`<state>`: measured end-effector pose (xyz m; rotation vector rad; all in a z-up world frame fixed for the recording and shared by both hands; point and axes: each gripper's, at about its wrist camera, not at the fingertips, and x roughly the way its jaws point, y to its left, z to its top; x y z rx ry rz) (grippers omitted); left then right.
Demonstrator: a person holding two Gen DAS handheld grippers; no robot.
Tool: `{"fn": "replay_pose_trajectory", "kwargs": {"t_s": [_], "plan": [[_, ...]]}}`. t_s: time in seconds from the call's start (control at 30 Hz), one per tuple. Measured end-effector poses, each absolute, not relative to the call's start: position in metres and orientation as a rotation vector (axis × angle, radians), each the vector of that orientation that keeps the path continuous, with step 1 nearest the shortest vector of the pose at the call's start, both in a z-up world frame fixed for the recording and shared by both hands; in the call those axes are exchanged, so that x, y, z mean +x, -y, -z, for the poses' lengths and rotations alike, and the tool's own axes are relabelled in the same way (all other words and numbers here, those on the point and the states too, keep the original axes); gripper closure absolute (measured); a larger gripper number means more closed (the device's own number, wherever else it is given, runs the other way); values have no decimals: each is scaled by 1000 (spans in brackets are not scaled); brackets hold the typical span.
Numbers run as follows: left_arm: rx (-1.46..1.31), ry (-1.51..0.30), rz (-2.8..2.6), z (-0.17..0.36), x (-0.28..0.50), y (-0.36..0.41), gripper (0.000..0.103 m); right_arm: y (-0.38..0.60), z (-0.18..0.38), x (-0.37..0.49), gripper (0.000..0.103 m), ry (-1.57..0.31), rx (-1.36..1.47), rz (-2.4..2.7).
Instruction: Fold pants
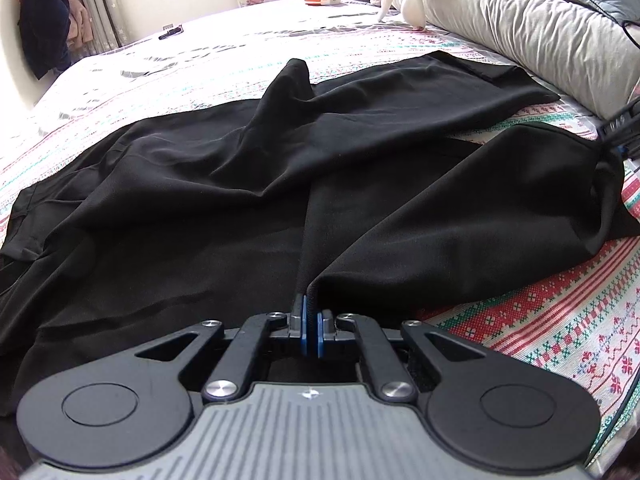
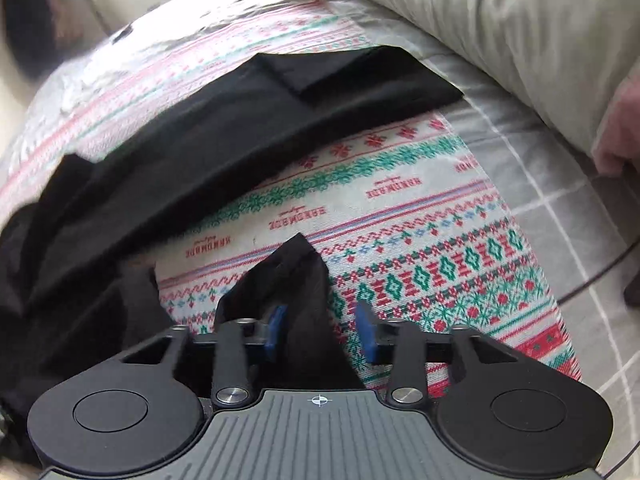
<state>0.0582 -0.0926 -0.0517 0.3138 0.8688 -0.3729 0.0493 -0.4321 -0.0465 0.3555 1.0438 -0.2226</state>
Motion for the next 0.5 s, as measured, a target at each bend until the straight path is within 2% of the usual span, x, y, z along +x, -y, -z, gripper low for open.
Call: {"fn": "replay_pose_trajectory", "kwargs": {"t_s": [0.07,0.27,0.5], "plan": [[318,-870,374,52,59,94,72,423,46,48,99,-1055,328,197],[255,-872,431,42,60,96,72,422,14,45,99,-917,114,385],[207,-827,628,34,50,122,72,468,-11,52,100,-783,78,587]]}}
